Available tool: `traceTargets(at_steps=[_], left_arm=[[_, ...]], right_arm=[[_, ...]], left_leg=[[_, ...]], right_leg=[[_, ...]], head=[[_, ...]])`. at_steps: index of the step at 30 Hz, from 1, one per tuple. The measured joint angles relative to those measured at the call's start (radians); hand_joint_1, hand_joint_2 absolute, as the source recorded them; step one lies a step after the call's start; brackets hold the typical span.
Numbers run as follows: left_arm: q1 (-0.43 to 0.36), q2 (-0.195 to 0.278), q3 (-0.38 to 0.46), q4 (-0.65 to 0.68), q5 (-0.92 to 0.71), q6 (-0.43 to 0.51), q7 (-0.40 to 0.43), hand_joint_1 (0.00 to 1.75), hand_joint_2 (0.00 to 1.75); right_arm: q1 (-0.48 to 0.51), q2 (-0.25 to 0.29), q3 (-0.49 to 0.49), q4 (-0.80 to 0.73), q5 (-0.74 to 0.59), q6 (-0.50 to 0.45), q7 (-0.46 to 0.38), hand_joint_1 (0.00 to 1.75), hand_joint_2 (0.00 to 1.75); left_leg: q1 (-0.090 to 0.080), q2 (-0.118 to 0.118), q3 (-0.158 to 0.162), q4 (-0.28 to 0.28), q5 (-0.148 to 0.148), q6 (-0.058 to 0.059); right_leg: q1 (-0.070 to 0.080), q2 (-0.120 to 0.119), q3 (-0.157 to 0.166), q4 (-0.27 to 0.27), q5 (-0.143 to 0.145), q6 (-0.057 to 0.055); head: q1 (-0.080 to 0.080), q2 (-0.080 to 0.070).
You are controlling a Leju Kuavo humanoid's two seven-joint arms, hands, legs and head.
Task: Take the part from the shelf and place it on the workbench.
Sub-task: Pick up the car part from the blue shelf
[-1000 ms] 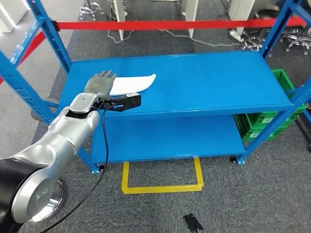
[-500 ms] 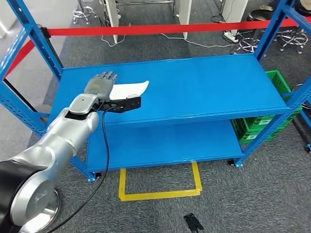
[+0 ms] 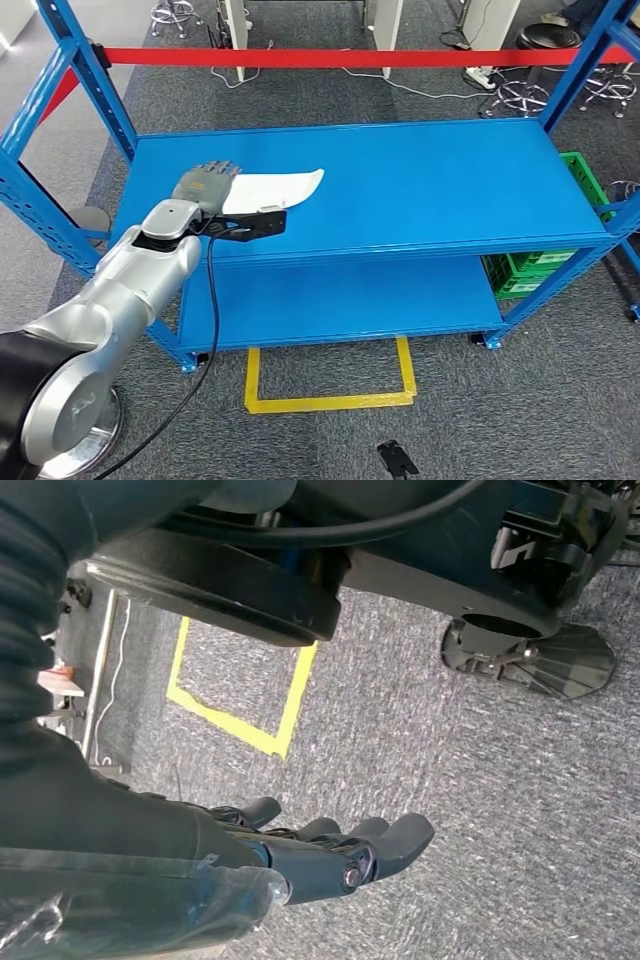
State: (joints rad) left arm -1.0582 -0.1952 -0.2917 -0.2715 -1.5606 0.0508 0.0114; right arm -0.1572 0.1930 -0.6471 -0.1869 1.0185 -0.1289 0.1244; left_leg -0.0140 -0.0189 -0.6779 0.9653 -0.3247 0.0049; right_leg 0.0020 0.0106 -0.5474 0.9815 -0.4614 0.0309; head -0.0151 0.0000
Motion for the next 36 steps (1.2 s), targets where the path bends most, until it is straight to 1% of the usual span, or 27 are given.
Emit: traceTargets(at_steps=[7,20,36], left_arm=[[0.010,0.007,0.000,0.005,0.000,-0.032,0.006,0.00,1.75],[0.050,0.021,0.000,0.010,0.011,-0.057,0.024,0.00,1.75],[0.064,0.034,0.002,0.012,0.018,-0.060,0.035,0.00,1.75]], right_arm=[[0.002,0.000,-0.001,0.000,0.003,0.000,0.000,0.00,1.75],[0.004,0.000,-0.003,0.000,0.009,0.000,0.000,0.00,1.75],[0.007,0.000,-0.009,0.000,0.015,0.000,0.002,0.00,1.75]], left_leg=[[0.003,0.000,0.001,0.000,0.002,0.001],[0.004,0.000,0.001,0.000,0.003,0.000],[0.004,0.000,0.001,0.000,0.004,0.000]], right_leg=[[0.003,0.000,-0.001,0.002,0.000,0.001],[0.004,0.000,-0.002,0.005,0.000,0.001],[0.004,0.000,-0.002,0.006,0.000,0.001]], head=[[0.000,0.000],[0.000,0.000],[0.000,0.000]])
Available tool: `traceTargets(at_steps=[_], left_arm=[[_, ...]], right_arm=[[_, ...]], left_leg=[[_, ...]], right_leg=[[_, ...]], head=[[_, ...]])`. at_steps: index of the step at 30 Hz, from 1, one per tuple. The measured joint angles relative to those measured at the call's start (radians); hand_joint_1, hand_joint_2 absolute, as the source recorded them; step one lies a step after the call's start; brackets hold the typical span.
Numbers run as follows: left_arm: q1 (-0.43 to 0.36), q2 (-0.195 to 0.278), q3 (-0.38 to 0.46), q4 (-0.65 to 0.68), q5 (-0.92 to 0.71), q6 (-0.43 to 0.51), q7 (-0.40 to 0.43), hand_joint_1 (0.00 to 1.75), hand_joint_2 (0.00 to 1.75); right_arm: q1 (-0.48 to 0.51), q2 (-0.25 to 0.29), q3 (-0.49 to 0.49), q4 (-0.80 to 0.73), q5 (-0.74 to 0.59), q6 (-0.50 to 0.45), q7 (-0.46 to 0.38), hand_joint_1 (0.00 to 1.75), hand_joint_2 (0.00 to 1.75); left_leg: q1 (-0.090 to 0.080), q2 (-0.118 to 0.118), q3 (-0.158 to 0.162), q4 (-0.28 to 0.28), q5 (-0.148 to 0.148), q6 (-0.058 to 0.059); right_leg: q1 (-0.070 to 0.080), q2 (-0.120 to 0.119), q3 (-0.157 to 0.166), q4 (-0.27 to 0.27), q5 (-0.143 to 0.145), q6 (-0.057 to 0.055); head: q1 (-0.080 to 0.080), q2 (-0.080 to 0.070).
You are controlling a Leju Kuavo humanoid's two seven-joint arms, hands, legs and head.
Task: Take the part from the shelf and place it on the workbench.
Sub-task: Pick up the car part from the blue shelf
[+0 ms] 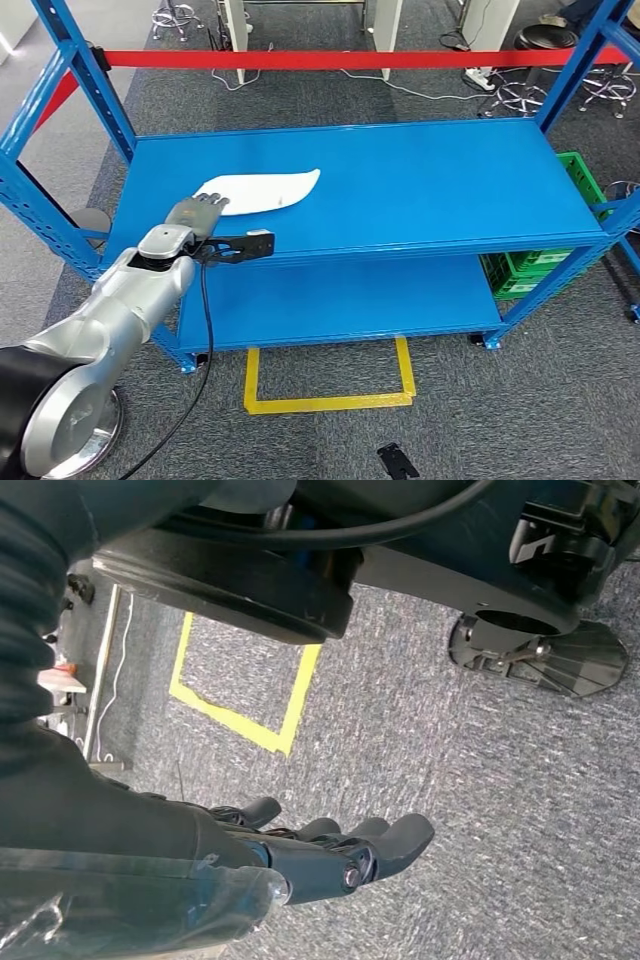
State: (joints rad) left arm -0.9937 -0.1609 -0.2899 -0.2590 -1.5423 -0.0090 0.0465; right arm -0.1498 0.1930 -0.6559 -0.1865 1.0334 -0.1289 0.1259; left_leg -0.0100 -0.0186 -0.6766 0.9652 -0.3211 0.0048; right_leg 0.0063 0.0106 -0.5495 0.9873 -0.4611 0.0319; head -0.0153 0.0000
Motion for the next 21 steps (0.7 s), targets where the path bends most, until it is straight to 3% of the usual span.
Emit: traceTargets(at_steps=[4,21], left_arm=[[0.000,0.002,0.000,0.000,0.001,0.003,0.000,0.00,0.00],[0.000,0.006,0.003,0.000,-0.006,0.085,0.004,0.00,0.00]], right_arm=[[0.000,0.000,-0.005,0.000,0.001,0.000,0.000,0.00,1.75],[0.001,0.000,-0.015,0.000,0.022,0.000,-0.002,0.00,1.75]], left_leg=[[0.000,0.000,0.000,0.000,0.000,0.000],[0.000,0.000,0.000,0.000,0.001,-0.001]], right_leg=[[0.000,0.000,0.000,0.000,0.000,0.000],[0.000,0.000,0.000,0.000,0.000,0.000]], head=[[0.000,0.000],[0.000,0.000]])
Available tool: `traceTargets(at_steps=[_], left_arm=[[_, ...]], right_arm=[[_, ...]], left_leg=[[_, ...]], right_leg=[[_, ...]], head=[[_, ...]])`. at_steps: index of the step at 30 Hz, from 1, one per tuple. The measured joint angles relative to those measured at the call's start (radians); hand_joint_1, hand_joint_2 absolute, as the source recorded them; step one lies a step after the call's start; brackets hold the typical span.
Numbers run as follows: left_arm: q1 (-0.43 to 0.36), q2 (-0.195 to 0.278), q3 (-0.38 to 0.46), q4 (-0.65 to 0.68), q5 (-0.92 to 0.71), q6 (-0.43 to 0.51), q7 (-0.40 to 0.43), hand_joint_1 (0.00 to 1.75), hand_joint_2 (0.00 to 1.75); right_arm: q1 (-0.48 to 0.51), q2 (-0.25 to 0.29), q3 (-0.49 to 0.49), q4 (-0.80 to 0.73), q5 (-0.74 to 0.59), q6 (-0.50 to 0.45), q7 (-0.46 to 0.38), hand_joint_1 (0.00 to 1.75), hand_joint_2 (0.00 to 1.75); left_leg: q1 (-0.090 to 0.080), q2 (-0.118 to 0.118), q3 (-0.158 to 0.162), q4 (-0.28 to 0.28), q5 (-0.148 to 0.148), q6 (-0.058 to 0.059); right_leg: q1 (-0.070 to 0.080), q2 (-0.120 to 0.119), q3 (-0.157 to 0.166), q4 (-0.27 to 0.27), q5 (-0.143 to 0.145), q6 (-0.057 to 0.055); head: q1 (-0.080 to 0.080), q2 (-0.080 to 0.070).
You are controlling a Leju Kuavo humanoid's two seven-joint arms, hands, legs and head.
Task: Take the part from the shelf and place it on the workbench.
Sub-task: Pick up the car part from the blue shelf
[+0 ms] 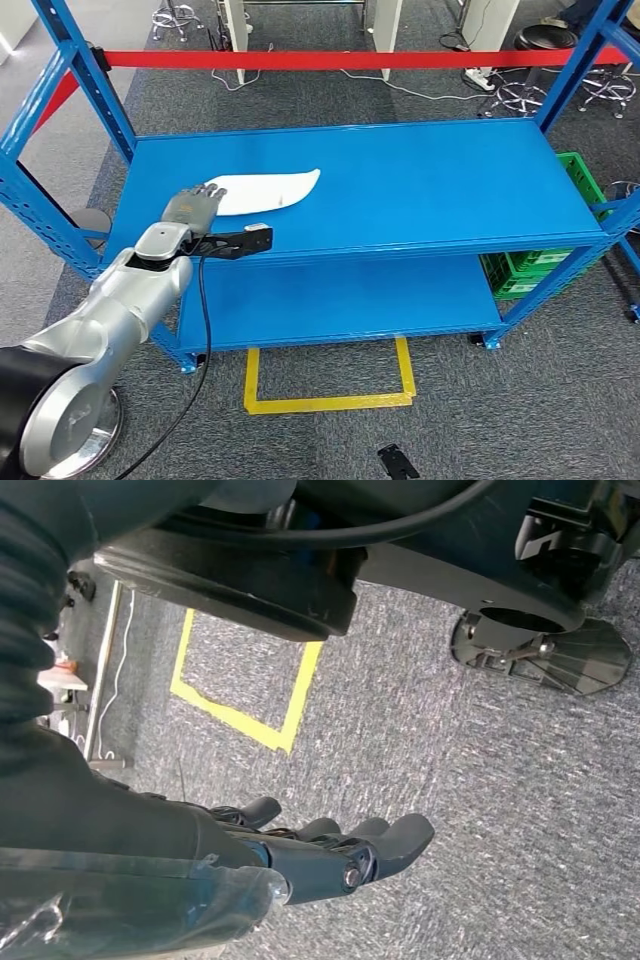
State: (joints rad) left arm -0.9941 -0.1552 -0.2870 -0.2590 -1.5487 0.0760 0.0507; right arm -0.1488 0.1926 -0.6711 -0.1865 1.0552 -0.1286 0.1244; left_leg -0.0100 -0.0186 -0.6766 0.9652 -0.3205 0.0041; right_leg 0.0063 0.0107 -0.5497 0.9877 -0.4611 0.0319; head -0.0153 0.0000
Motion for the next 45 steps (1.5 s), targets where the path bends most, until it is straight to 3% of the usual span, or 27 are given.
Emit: traceTargets(at_steps=[14,22,24,27,28,29,31,32,33,35,37,39,42,45], left_arm=[[-0.005,0.000,-0.001,0.000,-0.017,-0.005,0.008,0.00,0.00],[-0.014,0.001,-0.002,0.000,-0.021,-0.006,0.014,0.00,0.00],[-0.016,0.001,-0.003,-0.001,-0.021,-0.006,0.015,0.00,0.00],[-0.015,-0.001,-0.004,-0.001,-0.021,-0.006,0.017,0.00,0.00],[-0.013,-0.001,-0.004,0.000,-0.021,-0.006,0.017,0.00,0.00],[-0.012,-0.002,-0.004,0.000,-0.021,-0.007,0.018,0.00,0.00],[-0.014,-0.002,-0.004,0.000,-0.021,-0.007,0.018,0.00,0.00],[-0.016,-0.002,-0.004,0.000,-0.021,-0.007,0.018,0.00,0.00],[-0.017,-0.002,-0.004,0.000,-0.021,-0.007,0.018,0.00,0.00],[-0.019,-0.002,-0.004,0.000,-0.020,-0.006,0.019,0.00,0.00],[-0.019,-0.002,-0.004,-0.001,-0.016,-0.004,0.016,0.00,0.87],[-0.022,-0.003,-0.004,-0.001,-0.010,-0.004,0.009,0.00,1.75],[-0.023,-0.004,-0.003,-0.001,-0.003,-0.008,-0.005,0.00,1.75],[-0.022,-0.004,-0.003,-0.001,-0.001,-0.010,-0.010,0.00,1.75]], right_arm=[[0.000,0.000,-0.005,0.000,0.004,0.000,0.000,0.00,1.75],[-0.002,0.000,-0.008,0.000,0.006,0.000,0.000,0.00,1.75],[-0.002,0.000,-0.009,0.000,0.007,0.000,0.000,0.00,1.75],[-0.002,0.000,-0.010,0.000,0.007,0.000,-0.001,0.00,1.75],[-0.002,0.000,-0.011,0.000,0.007,0.000,-0.001,0.00,1.75],[-0.003,0.000,-0.012,0.000,0.007,0.000,-0.001,0.00,1.75],[-0.003,0.000,-0.014,0.000,0.007,0.000,0.000,0.00,1.75],[-0.003,0.001,-0.014,0.000,0.007,0.000,0.000,0.00,1.75],[-0.002,0.002,-0.014,0.001,0.007,0.000,0.000,0.00,1.75],[-0.002,0.004,-0.015,0.002,0.007,0.000,0.000,0.00,1.75],[-0.001,0.004,-0.017,0.002,0.007,0.000,0.000,0.00,1.75],[-0.001,0.004,-0.018,0.002,0.008,0.000,0.000,0.00,1.75],[-0.003,0.004,-0.020,0.002,0.010,0.000,0.000,0.00,1.75],[-0.001,0.004,-0.022,0.002,0.012,0.000,0.000,0.00,1.75]], left_leg=[[0.000,0.000,0.000,0.001,0.000,0.000],[-0.003,0.000,0.009,-0.006,-0.013,0.018],[0.002,0.001,0.023,-0.014,-0.015,0.024],[0.001,0.002,0.034,-0.013,-0.026,0.026],[0.002,0.001,0.038,-0.011,-0.030,0.024],[0.004,0.001,0.042,-0.008,-0.036,0.020],[0.009,-0.001,0.050,0.006,-0.052,0.009],[0.009,-0.002,0.051,0.017,-0.061,0.002],[0.009,-0.002,0.050,0.025,-0.068,-0.005],[0.007,-0.003,0.047,0.033,-0.072,-0.015],[0.009,-0.002,0.051,0.031,-0.071,-0.021],[0.010,0.001,0.053,0.030,-0.069,-0.012],[0.009,0.001,0.053,0.027,-0.067,0.006],[0.011,0.002,0.054,0.021,-0.068,0.004]], right_leg=[[-0.001,0.000,0.000,0.000,0.000,0.000],[-0.008,0.000,0.000,0.004,-0.013,0.015],[-0.008,-0.001,-0.035,0.076,-0.048,0.019],[-0.011,-0.002,-0.148,0.275,-0.117,0.024],[-0.012,-0.002,-0.171,0.302,-0.113,0.027],[-0.014,-0.002,-0.174,0.289,-0.088,0.030],[-0.022,-0.004,-0.130,0.168,-0.003,0.037],[-0.024,-0.002,-0.102,0.105,0.025,0.038],[-0.026,0.001,-0.083,0.064,0.041,0.035],[-0.024,0.008,-0.074,0.048,0.038,0.019],[-0.021,0.011,-0.075,0.051,0.038,0.007],[-0.021,0.013,-0.073,0.050,0.038,0.002],[-0.019,0.014,-0.075,0.049,0.037,0.000],[-0.016,0.015,-0.076,0.050,0.035,-0.005]], head=[[0.000,0.000],[0.000,0.000],[0.003,0.000],[0.008,0.000],[0.009,0.000],[0.011,0.000],[0.011,0.000],[0.013,0.000],[0.014,0.000],[0.016,0.000],[0.015,0.000],[0.010,0.000],[0.005,0.000],[0.005,0.000]])
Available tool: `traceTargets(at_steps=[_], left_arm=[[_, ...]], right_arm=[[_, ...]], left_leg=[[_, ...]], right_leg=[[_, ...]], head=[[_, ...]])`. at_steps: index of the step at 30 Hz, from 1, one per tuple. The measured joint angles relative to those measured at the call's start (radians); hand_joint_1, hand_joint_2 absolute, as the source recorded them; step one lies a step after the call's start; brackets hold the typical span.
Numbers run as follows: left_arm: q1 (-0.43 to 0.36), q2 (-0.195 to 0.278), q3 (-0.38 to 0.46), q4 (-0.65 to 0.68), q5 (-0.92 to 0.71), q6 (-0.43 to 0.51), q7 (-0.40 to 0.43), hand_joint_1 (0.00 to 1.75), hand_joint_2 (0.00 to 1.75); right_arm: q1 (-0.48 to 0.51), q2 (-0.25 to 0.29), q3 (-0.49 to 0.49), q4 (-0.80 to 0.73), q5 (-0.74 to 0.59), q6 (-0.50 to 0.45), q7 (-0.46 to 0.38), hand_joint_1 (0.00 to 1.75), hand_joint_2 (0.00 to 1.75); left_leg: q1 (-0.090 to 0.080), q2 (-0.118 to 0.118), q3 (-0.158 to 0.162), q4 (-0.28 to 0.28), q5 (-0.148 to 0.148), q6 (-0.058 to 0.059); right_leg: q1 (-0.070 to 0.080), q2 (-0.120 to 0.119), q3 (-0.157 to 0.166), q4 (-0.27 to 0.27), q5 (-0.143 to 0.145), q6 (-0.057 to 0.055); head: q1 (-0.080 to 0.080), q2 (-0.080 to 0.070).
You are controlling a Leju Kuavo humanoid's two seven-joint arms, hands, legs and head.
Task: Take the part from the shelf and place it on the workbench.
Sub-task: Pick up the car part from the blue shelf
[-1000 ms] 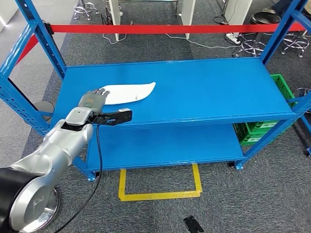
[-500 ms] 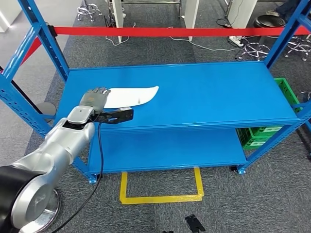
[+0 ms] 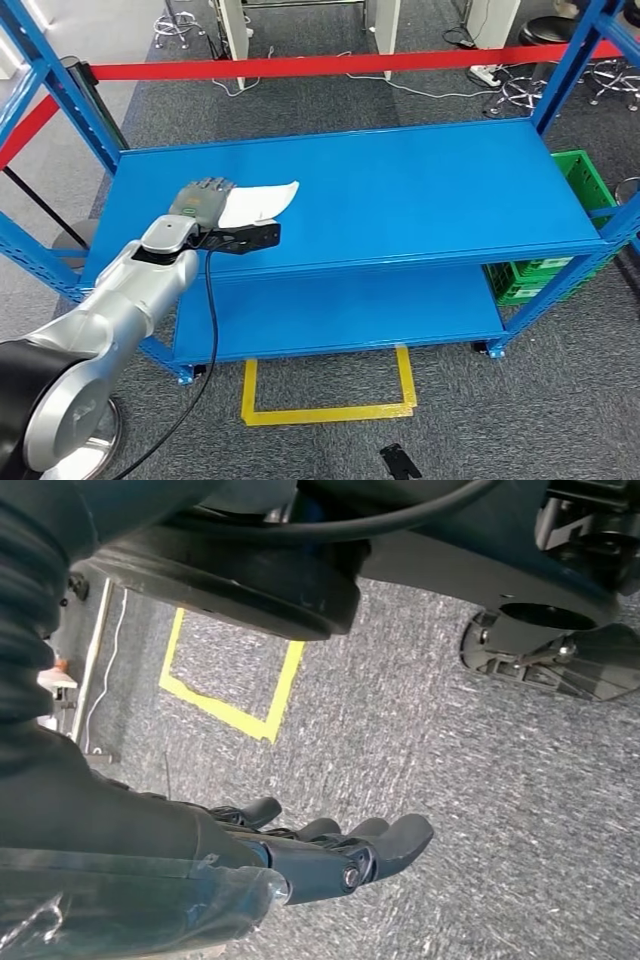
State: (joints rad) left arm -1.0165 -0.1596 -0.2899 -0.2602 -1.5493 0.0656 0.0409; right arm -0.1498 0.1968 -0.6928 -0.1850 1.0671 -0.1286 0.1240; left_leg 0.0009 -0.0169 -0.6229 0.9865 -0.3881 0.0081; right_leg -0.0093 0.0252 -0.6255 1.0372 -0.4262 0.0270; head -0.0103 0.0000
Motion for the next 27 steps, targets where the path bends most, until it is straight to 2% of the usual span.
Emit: traceTargets(at_steps=[1,4,6,17,27], left_arm=[[0.000,0.000,0.000,0.000,0.000,0.000,0.000,0.00,1.75],[0.000,0.000,0.000,0.000,0.000,-0.005,0.000,0.00,1.75],[0.001,0.001,0.000,0.000,0.000,-0.009,0.001,0.00,1.75],[0.001,0.003,0.000,0.000,-0.004,-0.034,0.008,0.00,1.75],[0.007,0.002,0.000,0.001,-0.003,-0.048,0.009,0.00,1.75]], right_arm=[[0.000,0.000,0.000,0.000,0.000,0.000,0.000,0.00,1.75],[0.000,0.000,-0.001,0.000,0.001,0.000,0.000,0.00,1.75],[0.000,0.000,-0.002,0.000,0.002,0.000,-0.001,0.00,1.75],[-0.001,0.000,-0.002,0.000,0.006,0.000,-0.003,0.00,1.75],[0.000,0.000,-0.004,0.000,0.006,0.000,-0.002,0.00,1.75]], left_leg=[[0.001,0.000,0.000,-0.001,0.000,-0.004],[0.003,0.000,0.001,-0.005,-0.002,-0.030],[0.004,0.000,0.001,-0.005,-0.002,-0.038],[0.001,-0.002,0.000,-0.005,-0.001,-0.035],[-0.001,-0.001,0.000,-0.005,-0.001,-0.033]], right_leg=[[0.001,0.000,0.000,0.000,-0.001,-0.002],[0.002,0.000,-0.001,0.001,-0.002,-0.003],[0.002,-0.002,0.000,0.000,-0.002,-0.003],[-0.002,-0.005,0.006,-0.010,0.005,0.006],[-0.003,-0.004,0.007,-0.011,0.006,0.007]], head=[[0.000,0.000],[0.000,0.000],[0.000,0.000],[0.001,0.000],[0.001,0.000]])
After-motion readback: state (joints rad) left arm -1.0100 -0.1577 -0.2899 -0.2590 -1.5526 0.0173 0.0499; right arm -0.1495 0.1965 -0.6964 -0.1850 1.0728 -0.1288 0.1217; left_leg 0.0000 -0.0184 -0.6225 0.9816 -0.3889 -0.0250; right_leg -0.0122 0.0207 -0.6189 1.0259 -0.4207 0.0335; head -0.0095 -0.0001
